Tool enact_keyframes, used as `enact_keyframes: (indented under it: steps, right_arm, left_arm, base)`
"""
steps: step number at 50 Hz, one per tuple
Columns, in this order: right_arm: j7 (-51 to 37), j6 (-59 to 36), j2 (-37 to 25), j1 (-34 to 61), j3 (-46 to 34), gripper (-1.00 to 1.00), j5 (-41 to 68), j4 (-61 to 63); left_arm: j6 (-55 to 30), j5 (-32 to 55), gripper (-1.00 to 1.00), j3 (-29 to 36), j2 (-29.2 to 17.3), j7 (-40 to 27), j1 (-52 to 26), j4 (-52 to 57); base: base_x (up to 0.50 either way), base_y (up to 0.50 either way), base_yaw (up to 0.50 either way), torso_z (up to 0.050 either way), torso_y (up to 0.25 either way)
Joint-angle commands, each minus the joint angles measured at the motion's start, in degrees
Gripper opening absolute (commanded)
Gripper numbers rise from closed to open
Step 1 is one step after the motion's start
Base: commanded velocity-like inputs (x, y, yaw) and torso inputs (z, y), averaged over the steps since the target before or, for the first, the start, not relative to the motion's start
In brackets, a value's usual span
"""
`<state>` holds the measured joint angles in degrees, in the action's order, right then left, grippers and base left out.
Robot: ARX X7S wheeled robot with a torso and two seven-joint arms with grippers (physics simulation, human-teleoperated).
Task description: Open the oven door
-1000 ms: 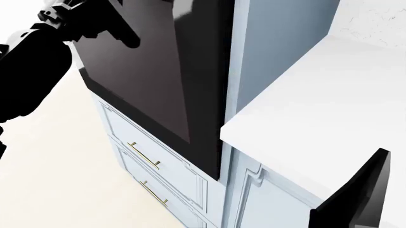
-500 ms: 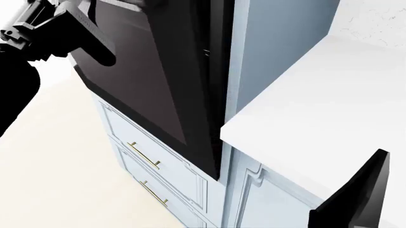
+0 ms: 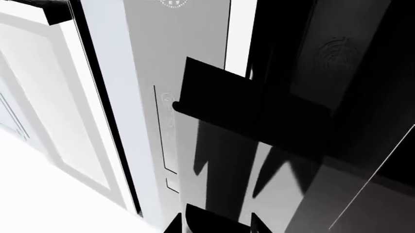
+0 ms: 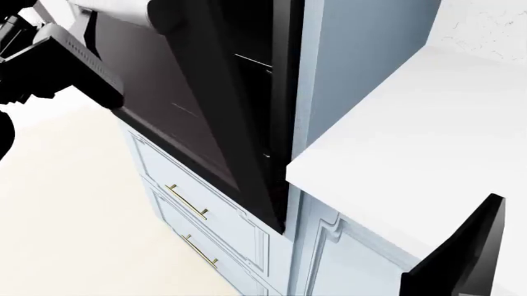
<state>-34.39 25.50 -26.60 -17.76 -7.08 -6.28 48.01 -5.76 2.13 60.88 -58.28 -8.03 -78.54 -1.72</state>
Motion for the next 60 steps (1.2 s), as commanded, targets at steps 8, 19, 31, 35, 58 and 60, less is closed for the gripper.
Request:
enact_keyframes:
  steps: [8,19,31,35,58,60]
  right_arm:
    - [-0.04,-0.41,0.0,0.17,0.11,1.0,-0.01,0.28]
    - [0.01,-0.37,0.07,0.27,-0.1,1.0,-0.25,0.2]
    - [-0.07,0.01,0.08,-0.04,-0.1,1.0,-0.58,0.19]
    - [-0.05,0.12,0.13,-0.15,-0.19,1.0,-0.79,0.15]
    - [-0.02,0.44,0.25,-0.19,-0.35,1.0,-1.55,0.14]
    - [-0.01,0.49,0.26,-0.21,-0.38,1.0,-1.59,0.14]
  left_arm:
    - [-4.94,3.25,-1.0,-0.13,-7.07,-2.38,3.4,12.11]
    - [-7.43,5.57,-1.0,-0.07,-12.43,-5.02,6.8,17.56]
    - [-7.53,10.16,-1.0,-1.16,-16.12,-13.41,11.05,19.09]
    - [-5.19,11.53,-1.0,-1.11,-17.6,-16.35,13.07,18.73]
    - [12.71,11.8,-1.0,0.5,-22.03,-31.02,21.58,13.36]
    - [14.56,11.32,-1.0,0.76,-22.37,-32.06,22.28,12.52]
  base:
    - [0.0,0.0,0.0,0.0,0.0]
    - [0.0,0.0,0.0,0.0,0.001]
    - [0.0,0.0,0.0,0.0,0.0]
    - [0.0,0.0,0.0,0.0,0.0]
    - [0.0,0.0,0.0,0.0,0.0]
    - [0.0,0.0,0.0,0.0,0.0]
